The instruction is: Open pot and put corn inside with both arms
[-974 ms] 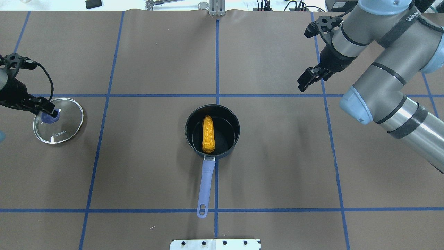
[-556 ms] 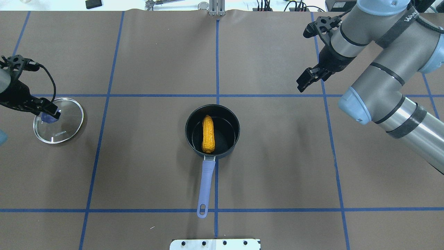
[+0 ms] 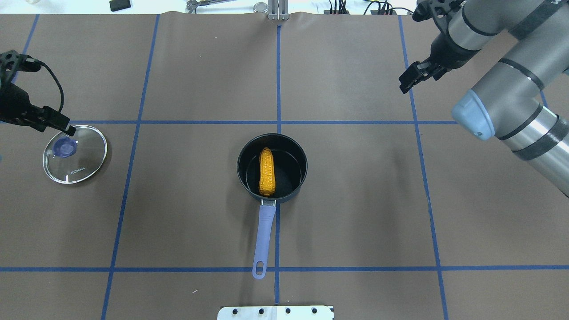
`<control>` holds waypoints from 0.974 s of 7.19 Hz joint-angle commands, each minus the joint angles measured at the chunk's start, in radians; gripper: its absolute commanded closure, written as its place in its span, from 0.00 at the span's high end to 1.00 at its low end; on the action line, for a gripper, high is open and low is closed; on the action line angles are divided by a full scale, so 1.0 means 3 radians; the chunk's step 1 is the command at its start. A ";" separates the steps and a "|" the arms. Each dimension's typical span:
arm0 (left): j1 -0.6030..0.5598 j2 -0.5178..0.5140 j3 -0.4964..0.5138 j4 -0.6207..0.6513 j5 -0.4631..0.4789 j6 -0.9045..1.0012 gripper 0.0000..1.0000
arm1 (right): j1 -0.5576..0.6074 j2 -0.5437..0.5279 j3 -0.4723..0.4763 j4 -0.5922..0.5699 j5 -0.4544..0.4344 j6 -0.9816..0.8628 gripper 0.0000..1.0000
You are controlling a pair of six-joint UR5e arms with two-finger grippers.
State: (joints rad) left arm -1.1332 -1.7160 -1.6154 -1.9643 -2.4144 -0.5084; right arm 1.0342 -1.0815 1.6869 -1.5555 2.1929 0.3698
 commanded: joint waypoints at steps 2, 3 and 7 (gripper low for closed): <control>-0.0684 -0.0042 0.0006 0.0724 -0.0057 0.1187 0.99 | 0.0157 -0.0076 -0.0070 -0.0010 -0.0549 -0.0021 1.00; -0.0955 -0.0088 0.0016 0.1149 -0.0041 0.1634 0.99 | 0.0400 -0.0239 -0.0075 -0.0030 -0.0499 -0.0021 1.00; -0.1539 0.0049 0.0413 0.1317 -0.0021 0.2464 0.99 | 0.1128 -0.0918 -0.0177 -0.0046 -0.0100 -0.0427 1.00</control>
State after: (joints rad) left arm -1.5445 -1.7083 -1.5427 -1.5729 -2.4219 0.1372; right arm 1.3170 -1.2903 1.6468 -1.5685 2.1555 0.3201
